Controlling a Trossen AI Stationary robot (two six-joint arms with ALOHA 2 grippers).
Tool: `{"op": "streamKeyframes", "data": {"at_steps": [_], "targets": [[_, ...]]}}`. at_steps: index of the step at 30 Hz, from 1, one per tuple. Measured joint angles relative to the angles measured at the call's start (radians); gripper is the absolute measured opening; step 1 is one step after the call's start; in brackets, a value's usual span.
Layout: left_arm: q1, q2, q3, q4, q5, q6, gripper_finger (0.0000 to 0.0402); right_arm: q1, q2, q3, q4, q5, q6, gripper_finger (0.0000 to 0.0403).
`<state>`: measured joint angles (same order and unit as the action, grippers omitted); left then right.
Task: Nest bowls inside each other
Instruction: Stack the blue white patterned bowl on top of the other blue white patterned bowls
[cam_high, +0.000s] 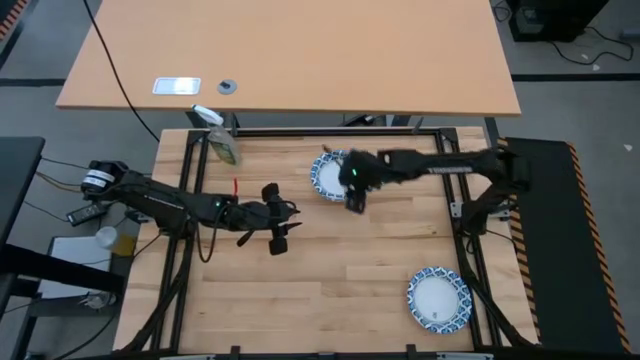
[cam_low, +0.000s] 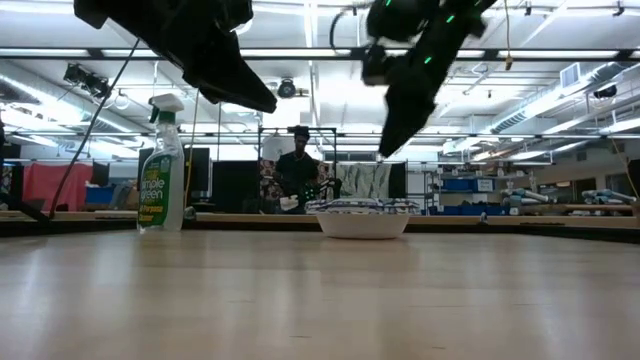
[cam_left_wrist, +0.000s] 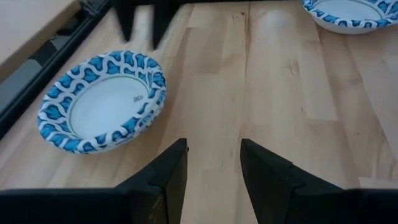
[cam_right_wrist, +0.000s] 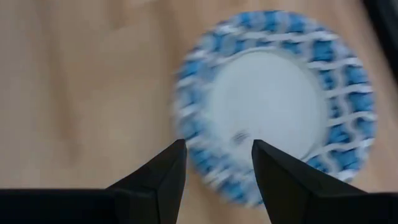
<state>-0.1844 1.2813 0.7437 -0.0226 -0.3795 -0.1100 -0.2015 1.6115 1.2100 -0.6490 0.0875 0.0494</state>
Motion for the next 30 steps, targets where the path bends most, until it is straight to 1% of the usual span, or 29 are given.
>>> {"op": "streamKeyframes", "data": {"at_steps": [6, 10, 14, 21, 27, 30], "targets": [[0.0, 0.031, 0.001, 0.013, 0.002, -0.01, 0.015, 0.184, -0.12, -0.124, -0.014, 0.034, 0.122, 0.0191], [0.0, 0.073, 0.001, 0.079, 0.002, -0.011, 0.015, 0.294, -0.18, -0.205, -0.007, 0.121, 0.223, 0.0191], [-0.011, 0.102, 0.001, 0.149, 0.007, 0.021, 0.015, 0.38, -0.208, -0.259, 0.005, 0.148, 0.322, 0.0191], [-0.03, 0.1, 0.001, 0.248, 0.007, 0.239, 0.015, 0.468, -0.205, -0.266, 0.038, 0.157, 0.519, 0.0191], [-0.034, 0.1, 0.001, 0.244, 0.01, 0.302, 0.015, 0.496, -0.205, -0.266, 0.055, 0.199, 0.746, 0.0189], [-0.058, 0.1, 0.001, 0.251, 0.038, 0.333, 0.015, 0.508, -0.205, -0.266, 0.053, 0.208, 0.854, 0.0185]]}}
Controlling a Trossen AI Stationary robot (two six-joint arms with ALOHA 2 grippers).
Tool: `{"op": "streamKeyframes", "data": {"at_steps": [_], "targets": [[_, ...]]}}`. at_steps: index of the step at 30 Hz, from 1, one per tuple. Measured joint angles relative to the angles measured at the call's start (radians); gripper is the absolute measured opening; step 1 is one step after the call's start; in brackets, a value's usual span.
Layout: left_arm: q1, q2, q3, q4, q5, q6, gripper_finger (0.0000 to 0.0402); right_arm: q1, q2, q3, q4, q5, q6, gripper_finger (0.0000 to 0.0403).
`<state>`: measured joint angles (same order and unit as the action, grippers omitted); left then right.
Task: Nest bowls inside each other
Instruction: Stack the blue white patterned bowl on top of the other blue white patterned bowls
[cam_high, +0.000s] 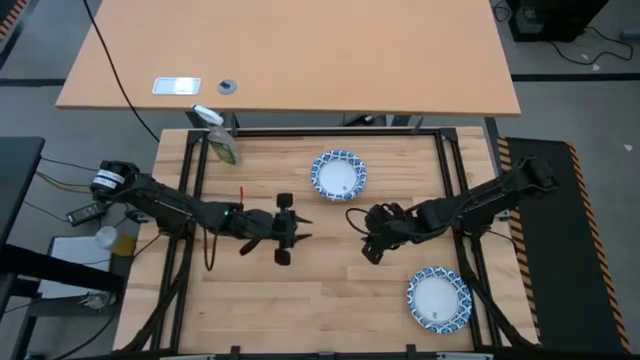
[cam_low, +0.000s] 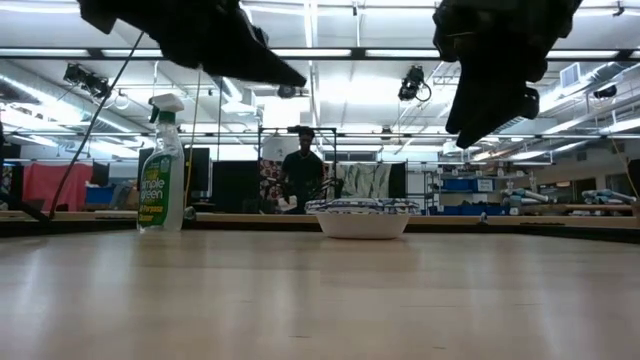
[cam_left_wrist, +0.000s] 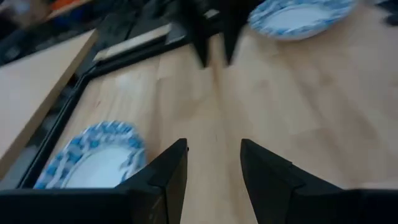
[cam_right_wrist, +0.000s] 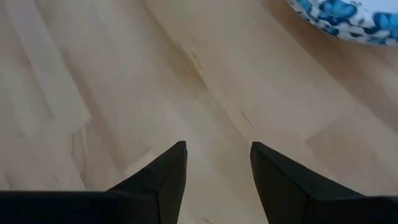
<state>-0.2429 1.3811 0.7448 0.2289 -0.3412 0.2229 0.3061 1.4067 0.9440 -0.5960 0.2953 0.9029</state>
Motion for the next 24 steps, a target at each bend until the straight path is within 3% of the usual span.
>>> {"op": "streamKeyframes", "data": {"at_steps": [7, 13, 19, 24], "targets": [[-0.086, 0.0, -0.004, 0.02, 0.022, 0.035, 0.015, 0.037, 0.063, 0.042, 0.008, 0.035, 0.137, 0.0173], [-0.133, 0.0, -0.165, 0.289, 0.022, 0.079, 0.015, 0.052, 0.177, 0.166, -0.016, 0.037, 0.163, 0.017], [-0.149, 0.0, -0.25, 0.313, 0.021, 0.029, 0.015, 0.052, 0.282, 0.335, -0.224, 0.043, 0.297, 0.017], [-0.183, 0.0, -0.263, 0.285, 0.022, 0.023, 0.015, 0.054, 0.377, 0.475, -0.46, -0.063, 0.448, 0.017]]}}
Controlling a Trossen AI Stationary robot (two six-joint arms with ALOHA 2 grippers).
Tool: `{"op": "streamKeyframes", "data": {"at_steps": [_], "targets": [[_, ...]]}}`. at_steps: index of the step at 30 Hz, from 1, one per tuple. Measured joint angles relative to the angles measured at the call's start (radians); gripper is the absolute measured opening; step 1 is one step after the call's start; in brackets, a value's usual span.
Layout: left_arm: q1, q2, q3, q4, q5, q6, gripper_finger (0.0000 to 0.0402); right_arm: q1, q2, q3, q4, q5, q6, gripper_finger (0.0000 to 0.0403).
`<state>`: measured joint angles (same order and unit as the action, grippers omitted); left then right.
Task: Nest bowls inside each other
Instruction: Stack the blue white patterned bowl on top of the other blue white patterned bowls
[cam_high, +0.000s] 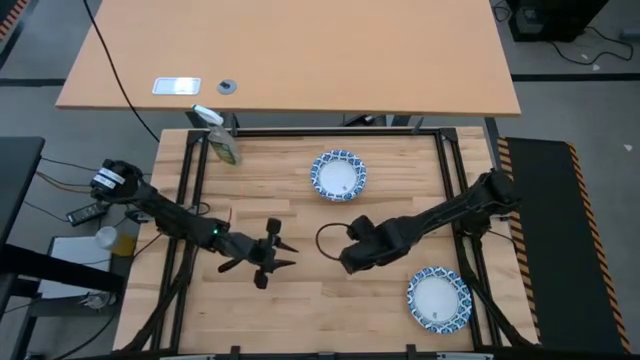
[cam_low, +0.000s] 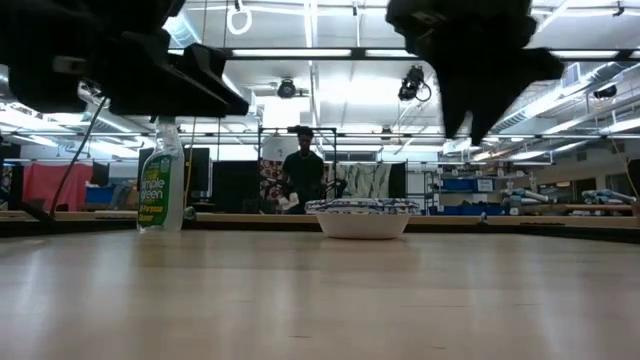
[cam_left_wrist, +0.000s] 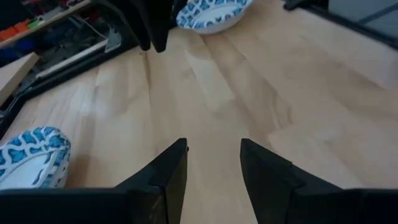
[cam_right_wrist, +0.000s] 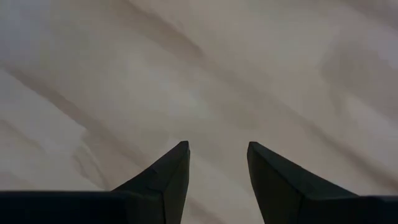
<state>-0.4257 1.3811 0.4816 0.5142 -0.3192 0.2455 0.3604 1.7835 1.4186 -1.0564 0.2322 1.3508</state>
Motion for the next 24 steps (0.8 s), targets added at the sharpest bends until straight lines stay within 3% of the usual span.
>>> {"op": "streamKeyframes", "data": {"at_steps": [6, 14, 24], "targets": [[-0.05, 0.0, 0.001, 0.024, 0.0, -0.033, 0.015, 0.018, 0.066, 0.074, -0.199, -0.12, 0.136, 0.017], [-0.124, 0.0, 0.001, 0.041, 0.0, -0.096, 0.015, 0.086, 0.056, 0.068, -0.201, -0.156, 0.275, 0.0169], [-0.168, 0.0, 0.001, 0.057, 0.0, -0.105, 0.015, 0.274, 0.061, 0.068, -0.189, -0.234, 0.575, 0.0169]]}}
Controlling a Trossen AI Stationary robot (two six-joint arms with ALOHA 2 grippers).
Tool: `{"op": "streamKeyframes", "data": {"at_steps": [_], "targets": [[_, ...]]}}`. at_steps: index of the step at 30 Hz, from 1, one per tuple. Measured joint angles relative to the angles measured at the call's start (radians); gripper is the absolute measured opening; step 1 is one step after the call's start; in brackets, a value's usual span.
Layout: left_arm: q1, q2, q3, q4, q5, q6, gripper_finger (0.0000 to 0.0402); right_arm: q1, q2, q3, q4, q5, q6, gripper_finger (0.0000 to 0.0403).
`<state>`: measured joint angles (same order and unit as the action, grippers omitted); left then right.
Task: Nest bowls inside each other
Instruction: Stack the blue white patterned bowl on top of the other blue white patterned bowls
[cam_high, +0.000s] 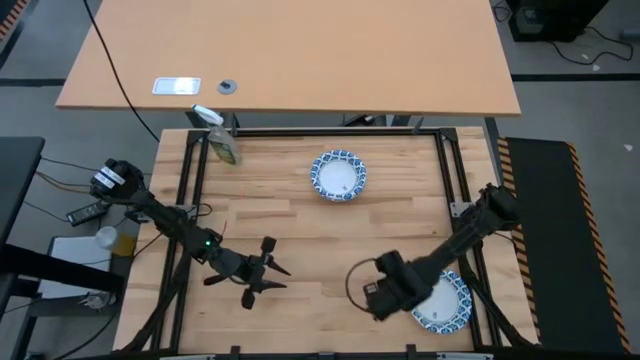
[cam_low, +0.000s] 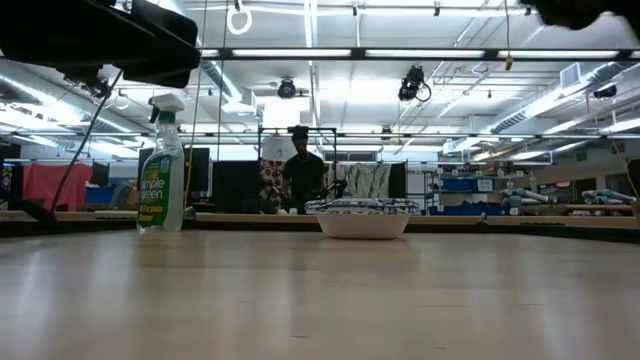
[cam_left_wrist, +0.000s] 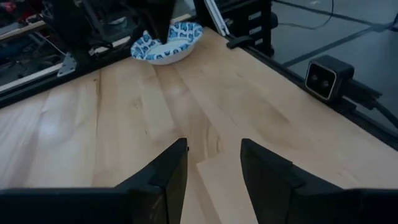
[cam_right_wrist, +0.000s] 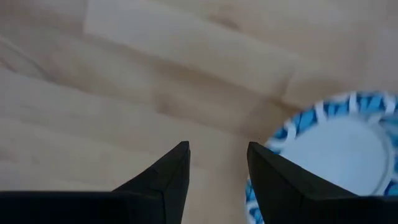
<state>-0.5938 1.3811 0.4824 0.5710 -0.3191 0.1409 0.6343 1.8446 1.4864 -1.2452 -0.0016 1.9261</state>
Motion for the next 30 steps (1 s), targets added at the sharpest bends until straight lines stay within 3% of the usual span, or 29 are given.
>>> {"op": "streamKeyframes", "data": {"at_steps": [10, 30], "targets": [[0.005, 0.0, 0.003, 0.057, 0.0, 0.001, 0.015, 0.096, 0.002, 0.0, 0.132, 0.019, 0.168, 0.0169], [0.008, 0.0, 0.003, 0.122, 0.0, 0.009, 0.015, 0.099, 0.003, -0.103, 0.407, 0.069, 0.19, 0.0165]]}}
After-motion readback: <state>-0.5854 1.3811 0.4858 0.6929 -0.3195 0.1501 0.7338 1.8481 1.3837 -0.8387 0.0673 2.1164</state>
